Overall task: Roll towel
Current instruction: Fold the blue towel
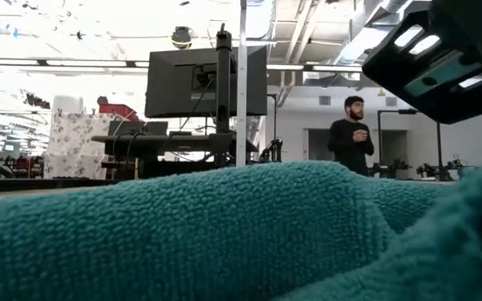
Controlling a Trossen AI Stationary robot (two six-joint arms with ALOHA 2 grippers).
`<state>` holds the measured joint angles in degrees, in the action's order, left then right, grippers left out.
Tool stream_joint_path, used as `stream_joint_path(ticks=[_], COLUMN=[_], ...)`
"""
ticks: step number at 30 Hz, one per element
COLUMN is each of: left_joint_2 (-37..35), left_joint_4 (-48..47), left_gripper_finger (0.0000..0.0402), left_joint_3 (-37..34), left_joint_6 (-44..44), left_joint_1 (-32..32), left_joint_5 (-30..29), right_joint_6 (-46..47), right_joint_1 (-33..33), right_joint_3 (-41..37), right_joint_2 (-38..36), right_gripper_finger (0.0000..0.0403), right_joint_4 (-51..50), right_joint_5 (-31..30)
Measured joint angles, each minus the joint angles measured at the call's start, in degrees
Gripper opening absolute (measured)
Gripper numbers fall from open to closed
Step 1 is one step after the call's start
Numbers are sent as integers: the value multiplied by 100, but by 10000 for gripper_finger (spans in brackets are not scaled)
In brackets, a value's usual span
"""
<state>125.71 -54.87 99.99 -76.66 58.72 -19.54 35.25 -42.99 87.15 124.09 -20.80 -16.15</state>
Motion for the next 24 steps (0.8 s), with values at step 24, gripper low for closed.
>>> stream_joint_path(ticks=[24], left_joint_2=[-7], left_joint_4=[1232], left_gripper_finger=[178], left_joint_3=[-940], left_joint_6=[-3374], left_joint_1=[1012], left_joint_5=[-200], right_joint_6=[72], right_joint_1=[-37], right_joint_3=[7], right_joint_2=[-2], right_gripper_finger=[0], right_joint_4=[22], right_joint_5=[136])
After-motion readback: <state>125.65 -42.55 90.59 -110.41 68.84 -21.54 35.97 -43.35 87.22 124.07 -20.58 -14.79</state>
